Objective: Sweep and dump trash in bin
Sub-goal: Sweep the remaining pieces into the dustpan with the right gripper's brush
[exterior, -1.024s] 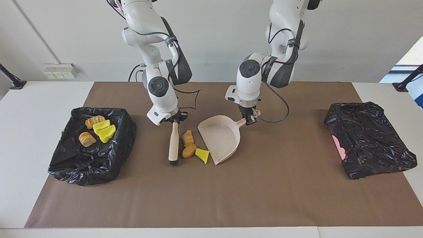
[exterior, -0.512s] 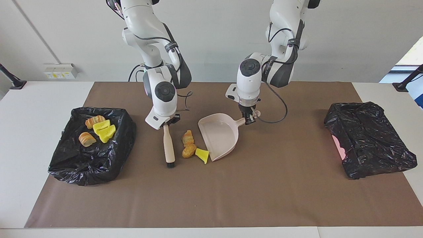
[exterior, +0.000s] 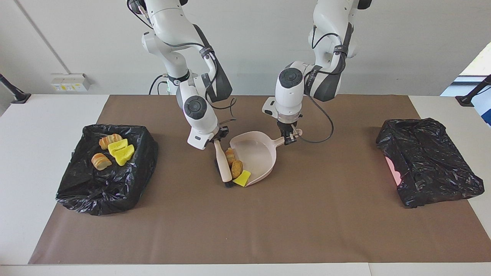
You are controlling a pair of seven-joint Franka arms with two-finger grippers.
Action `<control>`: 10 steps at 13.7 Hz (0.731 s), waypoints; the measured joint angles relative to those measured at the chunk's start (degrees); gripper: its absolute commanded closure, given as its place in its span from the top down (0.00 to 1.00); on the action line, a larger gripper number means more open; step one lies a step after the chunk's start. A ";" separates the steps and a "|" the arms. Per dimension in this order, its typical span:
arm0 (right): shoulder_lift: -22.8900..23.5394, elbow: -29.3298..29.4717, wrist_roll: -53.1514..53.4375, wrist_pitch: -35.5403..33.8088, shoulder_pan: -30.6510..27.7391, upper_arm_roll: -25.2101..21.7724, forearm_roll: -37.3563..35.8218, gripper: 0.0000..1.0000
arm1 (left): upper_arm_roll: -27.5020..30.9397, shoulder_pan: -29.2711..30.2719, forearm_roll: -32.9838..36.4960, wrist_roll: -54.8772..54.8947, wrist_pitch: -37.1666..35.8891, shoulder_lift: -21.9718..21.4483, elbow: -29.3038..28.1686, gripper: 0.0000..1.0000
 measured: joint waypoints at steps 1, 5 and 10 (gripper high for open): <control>0.02 -0.01 -0.27 0.00 0.40 0.48 3.75 0.00 | 0.00 0.00 0.00 0.00 0.21 -0.01 -0.09 0.00; -0.17 0.98 -0.43 0.32 2.14 1.63 11.27 0.00 | 0.00 0.00 0.00 0.00 0.50 -0.04 -0.32 0.00; -8.17 2.78 8.15 -9.77 0.33 0.80 5.31 0.00 | 0.06 0.04 0.00 0.51 0.95 -0.05 -0.33 0.00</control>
